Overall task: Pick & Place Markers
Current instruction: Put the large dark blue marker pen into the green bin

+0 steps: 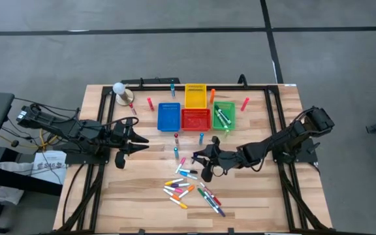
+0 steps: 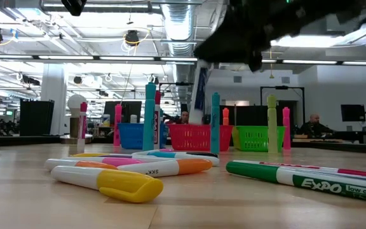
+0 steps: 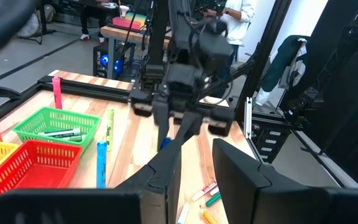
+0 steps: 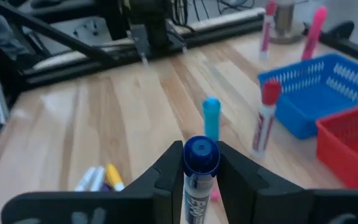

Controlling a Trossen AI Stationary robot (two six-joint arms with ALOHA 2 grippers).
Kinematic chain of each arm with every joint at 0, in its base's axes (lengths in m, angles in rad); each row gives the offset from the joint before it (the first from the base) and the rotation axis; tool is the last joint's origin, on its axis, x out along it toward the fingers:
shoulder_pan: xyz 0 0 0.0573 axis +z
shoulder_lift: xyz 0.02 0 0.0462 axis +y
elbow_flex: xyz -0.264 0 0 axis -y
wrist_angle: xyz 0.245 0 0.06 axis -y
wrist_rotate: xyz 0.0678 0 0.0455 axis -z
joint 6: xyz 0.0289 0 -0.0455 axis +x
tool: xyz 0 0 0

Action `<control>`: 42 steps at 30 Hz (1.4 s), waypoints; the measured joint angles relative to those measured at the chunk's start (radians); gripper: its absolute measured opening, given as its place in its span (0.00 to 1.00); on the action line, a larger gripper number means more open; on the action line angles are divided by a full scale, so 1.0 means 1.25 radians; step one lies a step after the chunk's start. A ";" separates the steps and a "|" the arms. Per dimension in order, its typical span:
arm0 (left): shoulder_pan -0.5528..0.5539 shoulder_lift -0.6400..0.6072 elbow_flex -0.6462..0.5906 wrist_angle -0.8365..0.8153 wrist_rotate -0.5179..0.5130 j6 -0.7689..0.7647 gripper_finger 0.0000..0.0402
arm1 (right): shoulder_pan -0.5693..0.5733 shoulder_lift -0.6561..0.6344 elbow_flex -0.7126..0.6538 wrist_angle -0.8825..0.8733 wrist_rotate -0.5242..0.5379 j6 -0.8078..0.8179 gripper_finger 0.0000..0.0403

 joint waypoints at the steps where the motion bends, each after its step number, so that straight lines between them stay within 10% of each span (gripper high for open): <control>1: 0.000 0.000 0.000 0.000 0.000 0.000 0.23 | 0.000 -0.010 0.015 -0.026 0.000 -0.001 0.17; 21: 0.000 0.002 0.000 0.001 0.000 0.000 0.23 | -0.059 -0.258 0.335 -0.526 0.007 -0.044 0.17; 31: 0.000 0.002 0.000 -0.007 -0.059 0.008 0.23 | -0.266 -0.326 0.371 -0.777 -0.009 -0.044 0.17; 42: 0.000 0.002 0.000 -0.014 -0.264 0.078 0.23 | -0.550 -0.218 0.371 -0.903 -0.229 -0.135 0.17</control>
